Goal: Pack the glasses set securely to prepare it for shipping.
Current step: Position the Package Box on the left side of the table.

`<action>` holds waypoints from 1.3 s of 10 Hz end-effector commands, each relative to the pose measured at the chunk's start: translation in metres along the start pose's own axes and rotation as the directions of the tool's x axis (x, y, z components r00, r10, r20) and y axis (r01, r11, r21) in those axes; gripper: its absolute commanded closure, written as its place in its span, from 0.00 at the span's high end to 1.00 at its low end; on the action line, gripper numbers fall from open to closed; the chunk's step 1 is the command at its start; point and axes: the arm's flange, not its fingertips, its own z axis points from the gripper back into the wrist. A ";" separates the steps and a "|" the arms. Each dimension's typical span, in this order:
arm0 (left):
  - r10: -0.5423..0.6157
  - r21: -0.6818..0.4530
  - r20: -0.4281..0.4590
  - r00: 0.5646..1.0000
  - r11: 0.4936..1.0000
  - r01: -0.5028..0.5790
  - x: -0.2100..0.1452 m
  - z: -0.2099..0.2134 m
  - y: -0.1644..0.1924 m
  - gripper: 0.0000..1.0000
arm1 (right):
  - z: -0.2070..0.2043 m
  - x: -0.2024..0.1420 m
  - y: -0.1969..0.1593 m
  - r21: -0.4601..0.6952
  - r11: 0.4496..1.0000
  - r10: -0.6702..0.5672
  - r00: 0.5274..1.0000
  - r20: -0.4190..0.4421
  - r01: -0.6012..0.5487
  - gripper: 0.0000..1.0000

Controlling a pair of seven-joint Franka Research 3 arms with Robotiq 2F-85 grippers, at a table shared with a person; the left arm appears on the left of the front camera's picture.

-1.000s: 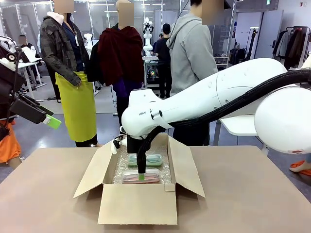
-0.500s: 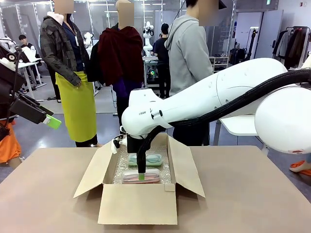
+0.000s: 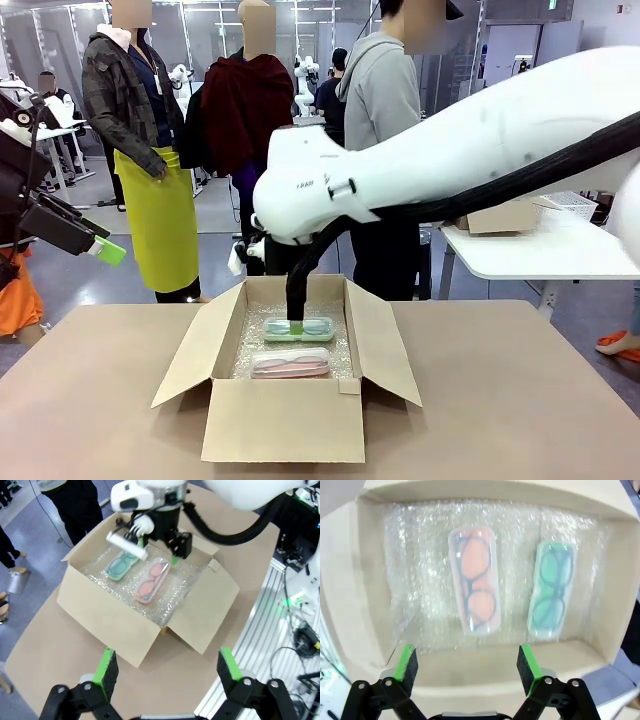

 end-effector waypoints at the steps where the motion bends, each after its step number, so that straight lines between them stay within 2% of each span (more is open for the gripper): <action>1: -0.004 -0.004 0.005 1.000 1.000 0.004 -0.001 0.001 0.000 1.00 | 0.013 -0.044 0.028 -0.027 0.994 -0.104 0.994 0.028 0.105 1.00; 3: -0.004 -0.004 0.005 1.000 1.000 0.004 -0.001 0.001 0.000 1.00 | 0.032 -0.082 0.037 -0.051 0.979 -0.194 0.978 0.074 0.198 1.00; 6: -0.004 -0.004 0.005 1.000 1.000 0.004 -0.001 0.001 0.000 1.00 | 0.051 -0.149 0.070 -0.100 0.937 -0.308 0.926 0.219 0.336 1.00; 10: -0.004 -0.004 0.005 1.000 1.000 0.004 -0.001 0.001 0.000 1.00 | 0.053 -0.239 0.122 -0.127 0.840 -0.442 0.800 0.405 0.528 1.00; 13: 0.000 0.000 0.000 1.000 1.000 0.000 0.000 0.000 0.000 1.00 | 0.052 -0.288 0.158 -0.119 0.757 -0.526 0.708 0.471 0.642 1.00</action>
